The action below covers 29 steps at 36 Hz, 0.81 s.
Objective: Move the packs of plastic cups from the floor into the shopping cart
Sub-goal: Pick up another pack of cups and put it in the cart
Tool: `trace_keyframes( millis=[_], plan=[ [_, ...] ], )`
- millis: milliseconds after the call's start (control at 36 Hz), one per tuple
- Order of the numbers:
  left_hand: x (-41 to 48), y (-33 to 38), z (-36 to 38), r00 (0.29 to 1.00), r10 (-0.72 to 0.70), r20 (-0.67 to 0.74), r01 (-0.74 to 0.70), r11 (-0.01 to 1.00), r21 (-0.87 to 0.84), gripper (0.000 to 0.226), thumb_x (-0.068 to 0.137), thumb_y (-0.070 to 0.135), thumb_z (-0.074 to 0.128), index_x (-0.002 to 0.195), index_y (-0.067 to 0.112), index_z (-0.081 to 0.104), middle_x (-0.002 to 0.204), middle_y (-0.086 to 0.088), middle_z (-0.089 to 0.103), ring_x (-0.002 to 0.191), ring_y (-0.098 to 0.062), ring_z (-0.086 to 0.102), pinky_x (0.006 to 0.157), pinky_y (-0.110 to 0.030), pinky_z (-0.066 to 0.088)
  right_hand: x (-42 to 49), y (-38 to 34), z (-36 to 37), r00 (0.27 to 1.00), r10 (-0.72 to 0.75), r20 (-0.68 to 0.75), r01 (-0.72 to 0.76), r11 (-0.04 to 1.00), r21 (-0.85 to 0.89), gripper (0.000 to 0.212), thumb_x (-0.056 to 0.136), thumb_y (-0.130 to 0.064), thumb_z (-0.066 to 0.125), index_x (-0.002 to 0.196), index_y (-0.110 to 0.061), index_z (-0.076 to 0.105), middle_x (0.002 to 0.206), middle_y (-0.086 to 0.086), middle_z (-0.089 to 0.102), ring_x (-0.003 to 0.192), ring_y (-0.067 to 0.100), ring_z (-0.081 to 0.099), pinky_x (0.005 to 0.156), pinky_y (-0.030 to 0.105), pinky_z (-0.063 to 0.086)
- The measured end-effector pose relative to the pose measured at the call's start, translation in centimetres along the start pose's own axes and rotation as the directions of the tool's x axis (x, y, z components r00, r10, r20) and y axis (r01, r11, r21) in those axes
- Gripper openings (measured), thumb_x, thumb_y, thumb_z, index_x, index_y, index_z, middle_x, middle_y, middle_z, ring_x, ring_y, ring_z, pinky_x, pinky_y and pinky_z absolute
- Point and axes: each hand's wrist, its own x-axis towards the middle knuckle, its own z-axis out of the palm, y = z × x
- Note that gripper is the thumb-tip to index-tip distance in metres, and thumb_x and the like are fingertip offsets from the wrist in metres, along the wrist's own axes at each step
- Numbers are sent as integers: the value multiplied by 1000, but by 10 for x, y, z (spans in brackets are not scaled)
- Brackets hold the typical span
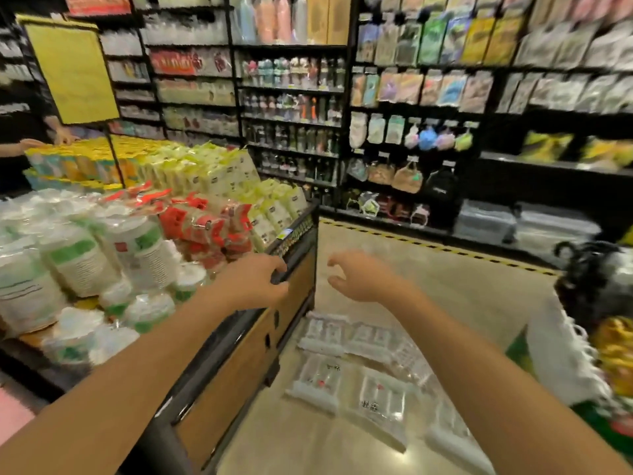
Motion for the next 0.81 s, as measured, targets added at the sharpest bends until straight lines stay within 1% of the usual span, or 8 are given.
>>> trace_keyframes(
  millis=[28, 111, 222, 333, 444, 611, 750, 806],
  plan=[
    [8, 7, 4, 999, 37, 19, -37, 999, 11, 45, 95, 47, 51, 131, 21, 55, 103, 5, 57, 93, -16, 58, 74, -34, 50, -8, 9, 2, 999, 37, -7, -36, 999, 13, 41, 102, -36, 50, 138, -18, 52, 136, 5, 57, 121, 26, 56, 100, 41, 48],
    [26, 30, 15, 990, 115, 81, -117, 993, 13, 44, 96, 46, 50, 133, 22, 53, 125, -1, 56, 110, -20, 56, 86, -34, 48, -31, 33, 5, 989, 146, -23, -146, 989, 17, 42, 101, -39, 51, 139, -21, 52, 137, 3, 57, 122, 26, 56, 98, 39, 48],
    [46, 66, 30, 975, 190, 119, -188, 982, -31, 48, 92, 48, 53, 134, 24, 54, 133, 1, 56, 117, -20, 55, 96, -40, 49, -59, 69, 14, 969, 246, -37, -246, 969, 3, 43, 99, -43, 52, 138, -26, 51, 139, -1, 57, 122, 24, 56, 96, 40, 49],
    [66, 108, 43, 962, 237, 137, -236, 971, -27, 47, 94, 42, 53, 136, 22, 52, 135, -1, 55, 116, -20, 56, 95, -38, 49, -79, 107, 15, 947, 320, -33, -320, 947, 16, 44, 99, -43, 50, 139, -25, 50, 138, 0, 57, 120, 25, 56, 95, 43, 50],
    [95, 152, 50, 952, 273, 141, -272, 962, -29, 46, 95, 40, 53, 137, 21, 51, 137, -1, 54, 122, -20, 53, 97, -35, 46, -95, 150, 13, 927, 373, -47, -372, 928, 25, 45, 99, -45, 50, 139, -26, 50, 136, 0, 58, 118, 24, 58, 93, 45, 53],
    [142, 228, 68, 941, 318, 115, -316, 948, -35, 45, 93, 41, 56, 135, 24, 52, 130, 1, 58, 114, -17, 56, 93, -33, 49, -120, 228, 6, 902, 429, -55, -428, 903, 21, 45, 100, -42, 49, 142, -25, 49, 136, 2, 58, 119, 27, 57, 89, 41, 52],
    [175, 290, 92, 923, 368, 110, -363, 930, -56, 44, 93, 39, 58, 134, 25, 53, 131, 1, 58, 115, -16, 55, 86, -27, 43, -134, 293, 4, 876, 477, -78, -478, 879, 9, 46, 100, -43, 49, 141, -24, 50, 137, 3, 58, 121, 28, 56, 91, 42, 52],
    [189, 311, 102, 916, 384, 114, -377, 923, -79, 43, 92, 37, 59, 133, 24, 54, 132, 1, 58, 115, -16, 55, 86, -26, 43, -139, 317, 5, 864, 496, -85, -497, 868, 12, 46, 100, -43, 49, 141, -24, 50, 137, 2, 58, 122, 27, 55, 90, 41, 51]
  ],
)
